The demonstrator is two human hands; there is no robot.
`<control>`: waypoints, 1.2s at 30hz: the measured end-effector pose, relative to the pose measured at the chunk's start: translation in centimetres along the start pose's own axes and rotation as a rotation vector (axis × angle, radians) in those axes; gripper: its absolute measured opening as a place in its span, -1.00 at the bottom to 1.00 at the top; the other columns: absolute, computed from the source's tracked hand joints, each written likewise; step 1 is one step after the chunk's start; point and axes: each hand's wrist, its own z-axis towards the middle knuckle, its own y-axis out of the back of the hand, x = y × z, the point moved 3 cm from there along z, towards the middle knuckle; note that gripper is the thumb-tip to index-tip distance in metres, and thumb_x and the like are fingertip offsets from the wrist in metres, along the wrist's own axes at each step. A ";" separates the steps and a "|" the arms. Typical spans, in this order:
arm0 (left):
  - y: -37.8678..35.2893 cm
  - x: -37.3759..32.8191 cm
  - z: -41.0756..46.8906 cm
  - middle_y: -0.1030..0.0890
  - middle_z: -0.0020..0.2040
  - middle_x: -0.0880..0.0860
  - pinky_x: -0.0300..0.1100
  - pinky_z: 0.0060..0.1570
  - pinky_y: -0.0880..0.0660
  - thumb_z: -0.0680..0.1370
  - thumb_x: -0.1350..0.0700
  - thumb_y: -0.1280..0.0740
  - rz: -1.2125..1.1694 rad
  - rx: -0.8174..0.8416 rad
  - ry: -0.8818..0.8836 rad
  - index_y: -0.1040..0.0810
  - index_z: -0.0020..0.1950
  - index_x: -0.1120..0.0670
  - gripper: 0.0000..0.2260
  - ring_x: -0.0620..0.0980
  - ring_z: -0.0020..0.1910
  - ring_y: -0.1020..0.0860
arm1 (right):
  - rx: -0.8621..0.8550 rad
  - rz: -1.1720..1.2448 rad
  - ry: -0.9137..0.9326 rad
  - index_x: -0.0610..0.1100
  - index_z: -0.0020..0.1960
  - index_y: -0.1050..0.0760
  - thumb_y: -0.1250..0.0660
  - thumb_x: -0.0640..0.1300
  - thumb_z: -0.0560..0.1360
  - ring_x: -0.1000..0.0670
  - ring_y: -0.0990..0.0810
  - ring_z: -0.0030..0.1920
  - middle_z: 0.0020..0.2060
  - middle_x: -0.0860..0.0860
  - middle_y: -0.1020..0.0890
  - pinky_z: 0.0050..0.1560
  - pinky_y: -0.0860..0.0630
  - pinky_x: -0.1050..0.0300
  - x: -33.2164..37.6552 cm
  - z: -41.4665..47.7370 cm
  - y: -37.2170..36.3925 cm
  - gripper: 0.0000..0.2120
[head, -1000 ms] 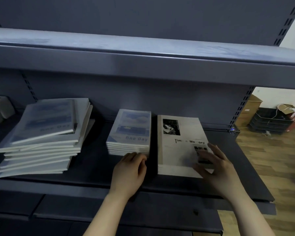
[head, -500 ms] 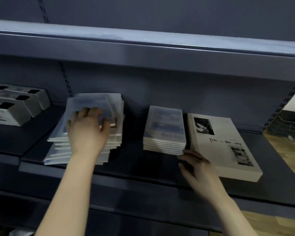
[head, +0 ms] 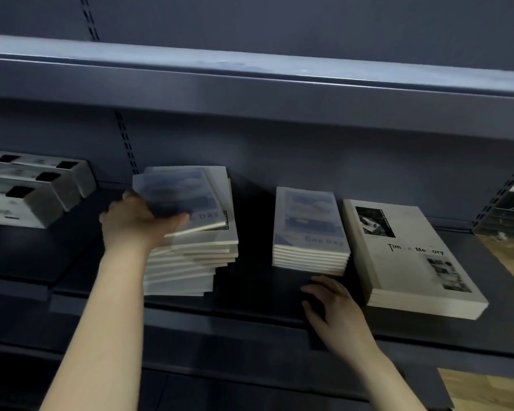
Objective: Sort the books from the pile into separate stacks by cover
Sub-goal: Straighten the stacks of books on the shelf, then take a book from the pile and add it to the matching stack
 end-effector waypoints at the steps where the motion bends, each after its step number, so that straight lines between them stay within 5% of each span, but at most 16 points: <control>1: 0.0 0.2 0.4 -0.55 0.18 0.15 0.03 0.14 -0.48 0.01 -0.49 -0.38 -0.092 0.039 0.017 -0.48 0.26 0.15 0.00 0.17 0.17 -0.51 | -0.020 0.007 -0.001 -0.04 0.10 -0.60 -0.31 -0.06 0.45 -0.01 -0.48 0.22 0.15 0.04 -0.55 0.12 -0.35 0.25 0.0 -0.1 0.0 -0.76; 5: -0.2 0.0 0.7 -0.57 0.14 0.12 -0.04 -0.01 -0.51 0.15 -0.27 -0.49 -0.289 -0.006 0.003 -0.45 0.24 0.16 -0.20 0.14 0.11 -0.55 | -0.080 0.027 0.007 0.02 0.06 -0.59 -0.24 0.04 0.44 0.07 -0.48 0.19 0.11 0.12 -0.54 0.09 -0.33 0.31 0.0 -0.2 0.1 -0.73; 9: -1.2 -1.7 -1.5 -0.52 -0.06 -0.03 -0.07 -0.10 -0.49 0.52 0.12 -0.35 -0.685 -0.095 -0.077 -0.31 0.14 0.08 -0.72 0.08 -0.02 -0.54 | -0.084 -0.001 0.010 0.06 0.07 -0.56 -0.14 0.13 0.43 0.09 -0.47 0.19 0.12 0.15 -0.53 0.07 -0.35 0.31 0.0 -0.3 0.0 -0.66; 15: -2.7 -4.5 -5.9 -0.55 -0.04 -0.14 -0.17 -0.18 -0.50 0.57 0.15 -0.29 -0.758 -0.024 -0.304 -0.39 0.18 0.02 -0.79 -0.18 -0.09 -0.56 | 0.001 0.059 -0.016 0.05 0.10 -0.56 -0.23 0.04 0.48 0.15 -0.42 0.21 0.12 0.20 -0.47 0.09 -0.21 0.51 0.1 0.1 0.2 -0.75; 18: -3.6 -5.9 -8.3 -0.56 -0.02 -0.15 -0.26 -0.15 -0.47 0.56 0.18 -0.29 -0.812 -0.005 -0.395 -0.41 0.18 0.05 -0.79 -0.27 -0.10 -0.54 | -0.018 0.329 -0.130 0.13 -0.03 -0.55 -0.21 -0.11 0.58 0.25 -0.51 0.07 -0.03 0.27 -0.56 0.04 -0.30 0.49 1.1 0.4 1.7 -0.81; 20: -4.4 -6.6 -9.6 -0.57 -0.03 -0.15 -0.36 -0.14 -0.46 0.56 0.18 -0.29 -0.944 0.049 -0.409 -0.42 0.17 0.06 -0.80 -0.28 -0.08 -0.55 | -0.080 0.695 -0.282 0.12 -0.03 -0.57 -0.12 0.03 0.61 0.23 -0.59 0.01 -0.10 0.18 -0.67 0.06 -0.45 0.27 2.3 0.2 3.1 -0.76; 22: -5.4 -7.1 -10.6 -0.59 -0.03 -0.19 -0.38 -0.09 -0.47 0.55 0.19 -0.30 -1.072 0.116 -0.397 -0.43 0.17 0.05 -0.78 -0.23 -0.03 -0.57 | -0.078 1.060 -0.379 0.02 0.08 -0.55 -0.10 0.19 0.56 0.00 -0.67 -0.01 -0.04 0.03 -0.70 0.01 -0.57 0.01 3.4 0.1 4.2 -0.65; 24: -6.3 -7.6 -11.6 -0.60 -0.01 -0.16 -0.32 -0.08 -0.50 0.57 0.22 -0.30 -1.118 0.188 -0.384 -0.41 0.19 0.01 -0.77 -0.18 -0.01 -0.58 | -0.051 1.219 -0.413 -0.05 0.11 -0.52 -0.16 0.12 0.52 -0.16 -0.68 -0.15 -0.10 -0.09 -0.69 -0.18 -0.61 -0.03 4.1 0.0 5.5 -0.68; 29: -8.6 -7.7 -12.6 -0.61 0.00 -0.20 -0.35 -0.05 -0.49 0.56 -0.05 -0.24 -1.128 0.369 -0.365 -0.43 0.17 -0.07 -0.80 -0.24 0.00 -0.57 | -0.159 1.219 -0.418 -0.19 0.08 -0.48 -0.20 -0.27 0.56 -0.04 -0.46 -0.47 -0.26 -0.11 -0.62 -0.51 -0.39 0.21 3.3 0.3 7.1 -0.86; 33: -10.6 -6.5 -12.5 -0.60 -0.03 -0.15 -0.50 -0.14 -0.36 0.64 -0.03 -0.09 -0.788 0.408 -0.428 -0.48 0.10 -0.08 -0.81 -0.32 -0.08 -0.53 | -0.205 1.107 -0.493 -0.11 0.02 -0.49 -0.18 -0.25 0.58 -0.05 -0.51 -0.33 -0.18 -0.09 -0.61 -0.37 -0.46 0.15 2.3 0.8 7.5 -0.87; 36: -12.7 -5.3 -12.2 -0.55 0.00 -0.09 -0.26 0.01 -0.40 0.64 -0.02 0.01 -0.432 0.292 -0.574 -0.48 0.10 -0.03 -0.71 -0.15 -0.03 -0.48 | -0.215 1.037 -0.568 -0.05 -0.06 -0.43 -0.19 -0.23 0.59 -0.04 -0.52 -0.31 -0.16 -0.09 -0.56 -0.23 -0.54 0.05 2.1 1.9 7.4 -0.88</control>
